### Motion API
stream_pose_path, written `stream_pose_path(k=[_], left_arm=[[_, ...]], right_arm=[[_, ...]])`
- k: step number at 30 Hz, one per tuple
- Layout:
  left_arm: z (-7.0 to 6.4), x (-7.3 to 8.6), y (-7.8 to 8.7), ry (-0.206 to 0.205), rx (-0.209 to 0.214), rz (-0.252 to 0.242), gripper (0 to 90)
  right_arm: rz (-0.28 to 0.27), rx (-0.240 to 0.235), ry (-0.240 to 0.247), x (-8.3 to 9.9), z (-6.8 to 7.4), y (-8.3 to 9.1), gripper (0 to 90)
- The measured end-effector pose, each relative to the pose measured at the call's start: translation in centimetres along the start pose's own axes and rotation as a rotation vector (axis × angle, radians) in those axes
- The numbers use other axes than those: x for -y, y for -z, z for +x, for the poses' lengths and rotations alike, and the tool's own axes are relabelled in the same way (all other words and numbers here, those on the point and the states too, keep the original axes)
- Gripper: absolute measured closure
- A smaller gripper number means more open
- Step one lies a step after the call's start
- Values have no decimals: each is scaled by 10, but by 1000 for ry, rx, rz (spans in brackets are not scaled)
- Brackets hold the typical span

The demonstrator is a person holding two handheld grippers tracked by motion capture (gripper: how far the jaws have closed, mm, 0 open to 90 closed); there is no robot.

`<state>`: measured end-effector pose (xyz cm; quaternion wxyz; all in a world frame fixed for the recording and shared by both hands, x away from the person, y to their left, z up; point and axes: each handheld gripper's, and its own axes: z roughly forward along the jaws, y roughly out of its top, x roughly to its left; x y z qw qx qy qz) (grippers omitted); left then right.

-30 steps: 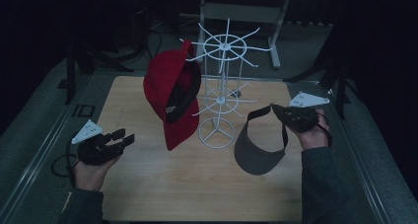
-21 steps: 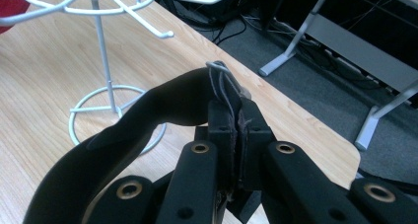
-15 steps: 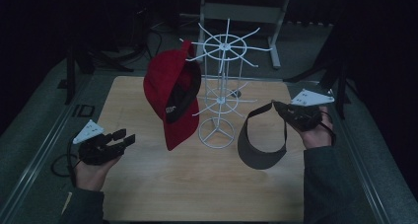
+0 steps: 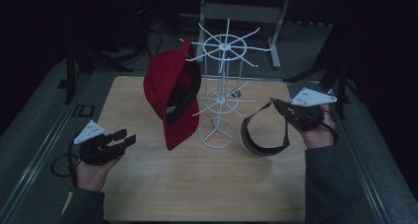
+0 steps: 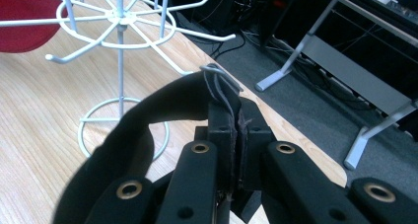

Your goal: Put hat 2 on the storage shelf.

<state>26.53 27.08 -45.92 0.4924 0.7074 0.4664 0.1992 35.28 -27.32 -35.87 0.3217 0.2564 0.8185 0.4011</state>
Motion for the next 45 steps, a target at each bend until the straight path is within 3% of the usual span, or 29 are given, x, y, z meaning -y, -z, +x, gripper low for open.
stream_pose_path(k=[12, 45], left_arm=[[0, 0, 0, -1, 0, 3, 543], [0, 1, -2, -1, 4, 6, 543]], right_arm=[[-13, -2, 15, -7, -4, 7, 869], [-119, -38, 47, -45, -4, 38, 869]])
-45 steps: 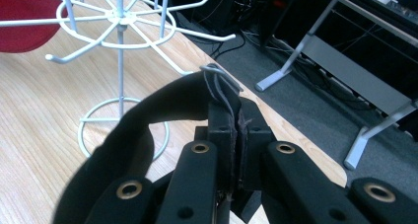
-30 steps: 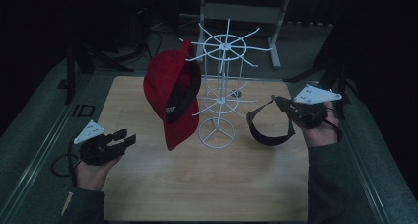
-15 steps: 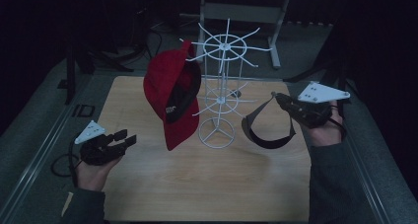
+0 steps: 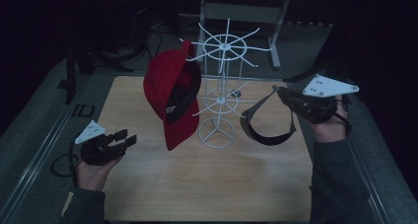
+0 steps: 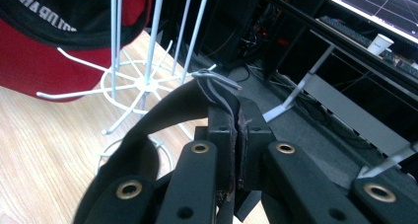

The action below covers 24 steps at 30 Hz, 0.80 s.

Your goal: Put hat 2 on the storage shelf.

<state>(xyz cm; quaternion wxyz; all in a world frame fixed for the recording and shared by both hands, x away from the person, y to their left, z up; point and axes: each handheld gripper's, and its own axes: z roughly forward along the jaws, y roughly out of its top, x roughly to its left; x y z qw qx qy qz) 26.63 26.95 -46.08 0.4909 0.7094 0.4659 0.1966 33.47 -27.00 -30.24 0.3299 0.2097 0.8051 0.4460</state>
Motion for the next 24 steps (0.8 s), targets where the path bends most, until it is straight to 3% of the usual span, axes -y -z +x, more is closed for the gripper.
stream_pose_path(k=[24], left_arm=[[-1, 0, -1, -3, 3, 1, 543]], right_arm=[[-49, -3, 34, -30, -6, 12, 869]])
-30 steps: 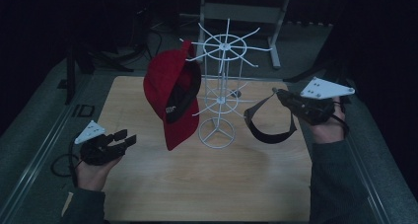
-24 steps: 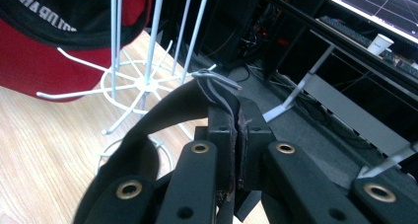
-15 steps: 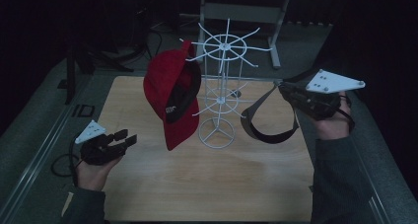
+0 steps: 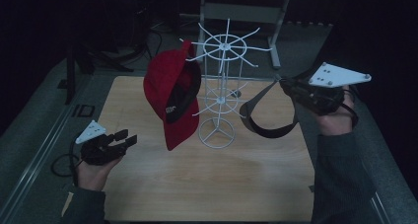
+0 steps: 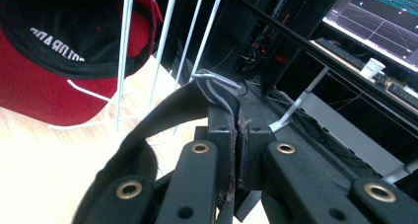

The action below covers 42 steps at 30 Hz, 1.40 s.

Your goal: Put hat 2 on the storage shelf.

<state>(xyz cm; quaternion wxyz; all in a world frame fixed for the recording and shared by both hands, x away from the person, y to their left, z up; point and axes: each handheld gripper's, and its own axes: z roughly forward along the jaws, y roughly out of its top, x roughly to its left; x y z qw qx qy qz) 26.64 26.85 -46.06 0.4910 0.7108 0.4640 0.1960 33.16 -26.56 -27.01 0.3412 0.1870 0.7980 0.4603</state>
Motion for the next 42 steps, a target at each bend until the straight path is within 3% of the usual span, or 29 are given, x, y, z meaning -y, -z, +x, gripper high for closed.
stream_pose_path(k=[10, 18, 24, 29, 42], left_arm=[[-4, -1, -1, -16, 11, 3, 561], [-11, -1, -1, -36, 38, 6, 640], [-17, -2, 0, -61, 52, 14, 753], [-23, -3, -1, -93, 66, 28, 898], [-48, -7, -3, -170, 136, 47, 900]], right_arm=[[-20, -1, 6, -7, -2, 6, 869], [-31, 2, 7, -13, -5, 9, 869], [-33, 2, 2, -15, -8, 10, 869], [-37, 0, 0, -17, -9, 10, 869], [-36, 2, -2, -21, -13, 9, 869]])
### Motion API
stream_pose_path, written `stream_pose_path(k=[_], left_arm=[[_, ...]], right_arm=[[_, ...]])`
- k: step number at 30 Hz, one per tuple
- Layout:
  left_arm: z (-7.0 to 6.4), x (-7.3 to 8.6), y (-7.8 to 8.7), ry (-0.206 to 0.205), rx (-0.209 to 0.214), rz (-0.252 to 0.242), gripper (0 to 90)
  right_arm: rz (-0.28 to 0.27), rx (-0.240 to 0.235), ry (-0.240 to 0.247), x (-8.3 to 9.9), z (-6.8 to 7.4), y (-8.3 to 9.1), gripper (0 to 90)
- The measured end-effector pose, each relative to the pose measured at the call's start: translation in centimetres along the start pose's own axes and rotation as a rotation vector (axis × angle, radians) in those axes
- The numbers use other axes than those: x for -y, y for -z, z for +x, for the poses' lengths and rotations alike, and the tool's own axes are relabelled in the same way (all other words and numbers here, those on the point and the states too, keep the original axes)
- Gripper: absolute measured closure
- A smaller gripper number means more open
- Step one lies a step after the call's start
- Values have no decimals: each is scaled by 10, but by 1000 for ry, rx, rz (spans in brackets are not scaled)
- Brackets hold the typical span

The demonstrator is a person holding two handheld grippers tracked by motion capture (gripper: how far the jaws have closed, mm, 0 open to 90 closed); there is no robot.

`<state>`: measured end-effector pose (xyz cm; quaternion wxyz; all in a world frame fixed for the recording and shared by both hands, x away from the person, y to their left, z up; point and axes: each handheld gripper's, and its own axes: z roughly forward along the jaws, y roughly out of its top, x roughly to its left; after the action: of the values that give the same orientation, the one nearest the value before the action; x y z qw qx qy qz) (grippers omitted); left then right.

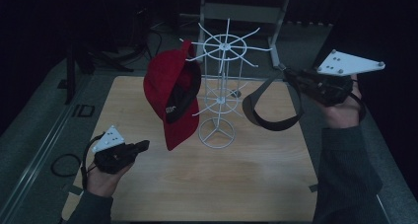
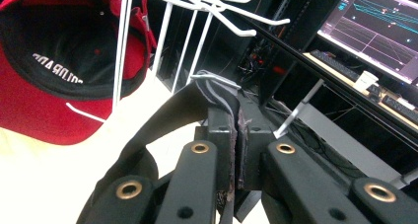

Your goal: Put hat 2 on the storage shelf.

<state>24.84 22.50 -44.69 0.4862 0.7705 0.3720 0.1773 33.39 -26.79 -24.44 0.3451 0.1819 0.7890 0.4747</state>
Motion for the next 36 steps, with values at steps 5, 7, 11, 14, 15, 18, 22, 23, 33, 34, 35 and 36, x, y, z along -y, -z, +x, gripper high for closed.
stream_pose_path(k=[5, 7, 11, 14, 15, 18, 22, 23, 33, 34, 35, 36], left_arm=[[-12, -5, 0, -33, 37, 2, 900], [-14, -6, 0, -39, 46, 1, 900], [-18, -8, 0, -47, 64, -1, 900], [-21, -9, -1, -54, 82, 2, 900], [-22, -9, -1, -57, 85, 4, 900], [-25, -10, -2, -63, 95, 4, 900], [-30, -11, -1, -76, 109, 6, 900], [-31, -12, -1, -82, 111, 8, 900], [-28, -14, -1, -86, 91, 10, 900], [-28, -14, -1, -84, 87, 10, 900], [-28, -14, -1, -84, 85, 9, 900], [-27, -14, -1, -86, 83, 9, 900]], right_arm=[[-5, -1, -2, -2, -2, 0, 869], [-6, 0, -2, -4, -2, 1, 869], [-13, -3, 2, -7, -2, 2, 869], [-13, -1, 8, -9, -1, 3, 869], [-13, -1, 7, -10, -1, 3, 868], [-15, 0, 10, -13, -2, 4, 868], [-19, 1, 16, -16, -3, 4, 868], [-21, -1, 14, -17, -3, 4, 869], [-40, -4, 7, -25, -7, 1, 868], [-43, -4, 8, -27, -7, 0, 868], [-44, -3, 11, -29, -8, 0, 868], [-46, -4, 11, -30, -8, 0, 869]])
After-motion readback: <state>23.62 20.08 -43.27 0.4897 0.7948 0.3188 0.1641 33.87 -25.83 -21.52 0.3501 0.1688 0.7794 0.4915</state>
